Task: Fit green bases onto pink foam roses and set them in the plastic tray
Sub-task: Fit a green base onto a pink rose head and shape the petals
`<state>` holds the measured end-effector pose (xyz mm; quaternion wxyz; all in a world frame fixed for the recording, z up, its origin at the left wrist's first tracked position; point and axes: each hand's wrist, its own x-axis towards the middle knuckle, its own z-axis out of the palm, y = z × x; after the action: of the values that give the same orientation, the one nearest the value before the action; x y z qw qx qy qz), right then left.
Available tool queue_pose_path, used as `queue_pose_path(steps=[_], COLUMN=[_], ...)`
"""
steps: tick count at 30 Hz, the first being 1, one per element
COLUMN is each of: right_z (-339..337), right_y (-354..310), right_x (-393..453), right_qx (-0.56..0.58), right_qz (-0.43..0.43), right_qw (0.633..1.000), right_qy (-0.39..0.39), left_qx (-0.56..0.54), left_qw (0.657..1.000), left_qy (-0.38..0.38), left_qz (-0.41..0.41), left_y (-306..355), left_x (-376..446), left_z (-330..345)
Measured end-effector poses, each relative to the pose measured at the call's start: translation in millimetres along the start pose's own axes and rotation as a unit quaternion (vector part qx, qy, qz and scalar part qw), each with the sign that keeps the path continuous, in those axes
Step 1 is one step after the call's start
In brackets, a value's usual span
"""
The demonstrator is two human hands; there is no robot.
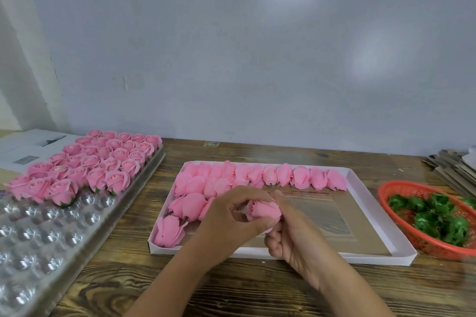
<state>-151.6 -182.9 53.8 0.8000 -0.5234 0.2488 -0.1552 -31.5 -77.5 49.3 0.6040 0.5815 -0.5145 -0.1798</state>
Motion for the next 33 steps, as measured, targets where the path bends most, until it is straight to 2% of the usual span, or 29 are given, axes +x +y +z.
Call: queue_pose_path(steps=[7, 12, 16, 21, 30, 33], right_z=[-3.2, -4.4, -7.1, -12.3, -14.4, -14.0], right_y=[1.0, 0.3, 0.0, -2.7, -6.7, -7.8], right_x=[1.0, 1.4, 0.2, -2.4, -3.7, -4.8], right_qx=[-0.007, -0.049, -0.090, -0.085, -0.007, -0.023], right_qz=[0.010, 0.003, -0.074, -0.150, -0.094, -0.091], right_qw=[1.000, 0.999, 0.993, 0.985, 0.995, 0.995], right_qy=[0.020, 0.012, 0.019, 0.003, -0.022, -0.029], left_qx=[0.079, 0.079, 0.039, 0.015, -0.006, -0.009], left_qw=[0.996, 0.997, 0.999, 0.998, 1.000, 0.999], left_qy=[-0.041, -0.012, 0.012, 0.025, 0.017, 0.008], left_qz=[0.005, 0.012, -0.026, -0.047, -0.020, -0.035], left_y=[0.7, -1.6, -1.7, -2.0, -2.6, -1.4], left_x=[-1.4, -1.9, -0.4, 2.1, 1.3, 1.4], left_z=[-3.1, -4.9, -4.3, -5.6, -6.6, -7.2])
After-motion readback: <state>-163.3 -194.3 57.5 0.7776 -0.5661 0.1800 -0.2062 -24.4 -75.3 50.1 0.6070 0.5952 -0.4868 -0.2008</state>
